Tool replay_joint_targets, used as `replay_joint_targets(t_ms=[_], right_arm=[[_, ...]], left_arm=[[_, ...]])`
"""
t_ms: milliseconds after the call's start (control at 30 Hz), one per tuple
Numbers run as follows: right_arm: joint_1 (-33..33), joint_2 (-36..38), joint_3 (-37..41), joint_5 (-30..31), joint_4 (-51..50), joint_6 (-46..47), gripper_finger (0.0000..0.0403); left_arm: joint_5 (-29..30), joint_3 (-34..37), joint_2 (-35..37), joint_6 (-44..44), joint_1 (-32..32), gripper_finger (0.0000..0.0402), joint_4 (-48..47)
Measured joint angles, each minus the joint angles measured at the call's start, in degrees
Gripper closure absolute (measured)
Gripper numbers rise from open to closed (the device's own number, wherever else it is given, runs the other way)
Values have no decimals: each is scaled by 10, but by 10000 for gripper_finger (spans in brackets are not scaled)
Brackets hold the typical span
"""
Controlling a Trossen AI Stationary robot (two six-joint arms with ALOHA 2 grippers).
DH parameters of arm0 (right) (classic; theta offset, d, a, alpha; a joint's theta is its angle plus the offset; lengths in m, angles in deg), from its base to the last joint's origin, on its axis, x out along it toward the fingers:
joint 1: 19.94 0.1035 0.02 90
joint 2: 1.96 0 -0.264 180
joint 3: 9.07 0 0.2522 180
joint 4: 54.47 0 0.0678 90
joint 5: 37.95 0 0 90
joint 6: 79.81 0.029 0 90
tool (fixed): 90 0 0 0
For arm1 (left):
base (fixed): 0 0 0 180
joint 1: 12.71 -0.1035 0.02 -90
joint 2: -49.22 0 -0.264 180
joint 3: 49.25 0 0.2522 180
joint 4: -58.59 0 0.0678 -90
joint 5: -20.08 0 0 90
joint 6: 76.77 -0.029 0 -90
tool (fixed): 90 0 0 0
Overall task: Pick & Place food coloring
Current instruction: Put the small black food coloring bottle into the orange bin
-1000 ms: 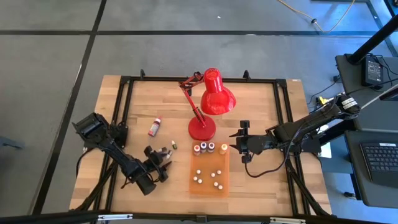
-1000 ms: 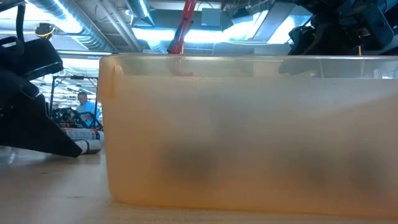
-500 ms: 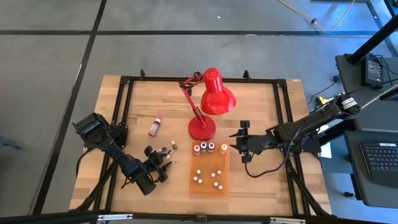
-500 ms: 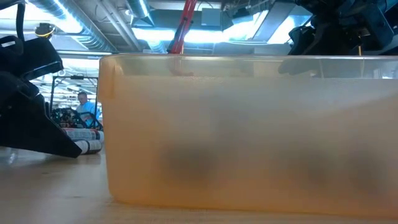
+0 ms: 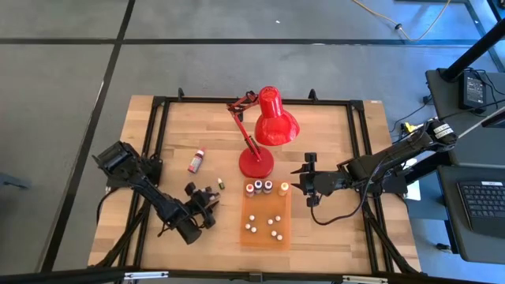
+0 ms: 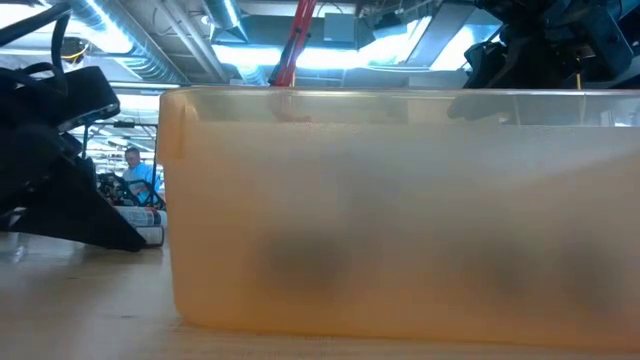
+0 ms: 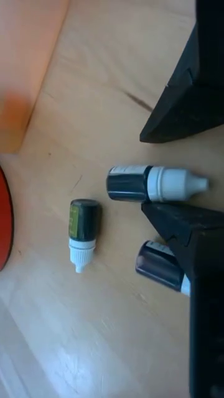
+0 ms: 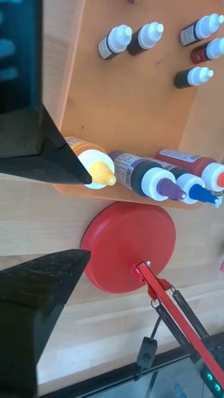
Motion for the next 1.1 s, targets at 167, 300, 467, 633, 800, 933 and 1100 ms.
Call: replay_joint_targets(t_ms=[167,300,467,633,800,933,1100], right_arm=[[0,0,0,0,0,0,219],[0,0,0,0,0,0,219],[0,0,0,0,0,0,219],[0,0,0,0,0,-1,219],[0,0,0,0,0,-13,219],[0,0,0,0,1,-14,219],[0,0,0,0,1,-14,219]], left_arm=[[-7,0,0,-1,6,269,0],[-8,0,-1,-2,12,284,-1],[-6,1,-1,-3,13,308,2],[-15,-9,5,-17,10,336,-8],[-64,-46,24,-116,-15,337,-11],[-108,-96,40,-226,-54,336,-15],[-187,-198,45,-368,-108,337,-69]])
